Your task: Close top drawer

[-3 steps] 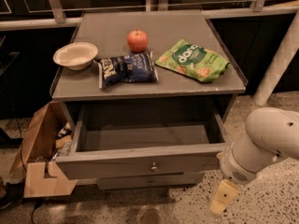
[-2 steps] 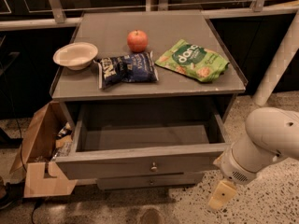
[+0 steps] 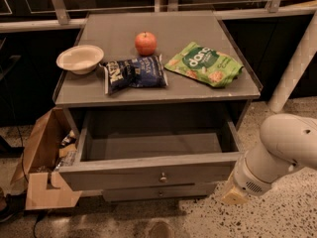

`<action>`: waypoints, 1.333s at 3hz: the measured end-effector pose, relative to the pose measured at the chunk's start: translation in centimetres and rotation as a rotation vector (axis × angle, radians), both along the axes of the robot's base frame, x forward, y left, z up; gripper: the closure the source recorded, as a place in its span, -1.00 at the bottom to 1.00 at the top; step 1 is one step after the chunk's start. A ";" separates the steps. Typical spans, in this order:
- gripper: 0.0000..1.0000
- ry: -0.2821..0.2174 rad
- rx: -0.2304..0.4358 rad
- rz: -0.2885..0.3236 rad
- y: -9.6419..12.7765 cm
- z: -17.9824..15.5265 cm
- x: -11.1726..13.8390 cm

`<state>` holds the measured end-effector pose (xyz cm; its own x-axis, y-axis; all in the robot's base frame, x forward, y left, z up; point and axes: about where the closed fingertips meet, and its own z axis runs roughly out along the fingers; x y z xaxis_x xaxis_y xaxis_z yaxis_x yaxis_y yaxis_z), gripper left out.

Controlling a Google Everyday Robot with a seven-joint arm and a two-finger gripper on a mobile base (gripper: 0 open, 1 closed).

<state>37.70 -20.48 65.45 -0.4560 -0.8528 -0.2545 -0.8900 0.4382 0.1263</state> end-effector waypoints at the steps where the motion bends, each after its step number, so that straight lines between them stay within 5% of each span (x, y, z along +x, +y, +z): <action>1: 0.77 -0.042 0.027 0.016 1.0 -0.1 1.9; 2: 1.00 -0.093 0.044 0.043 2.4 -0.2 4.1; 4: 1.00 -0.166 0.032 0.074 4.4 -0.5 7.7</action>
Offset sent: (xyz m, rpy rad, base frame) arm 0.0688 0.0397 -0.0046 0.0671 -0.1548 0.0718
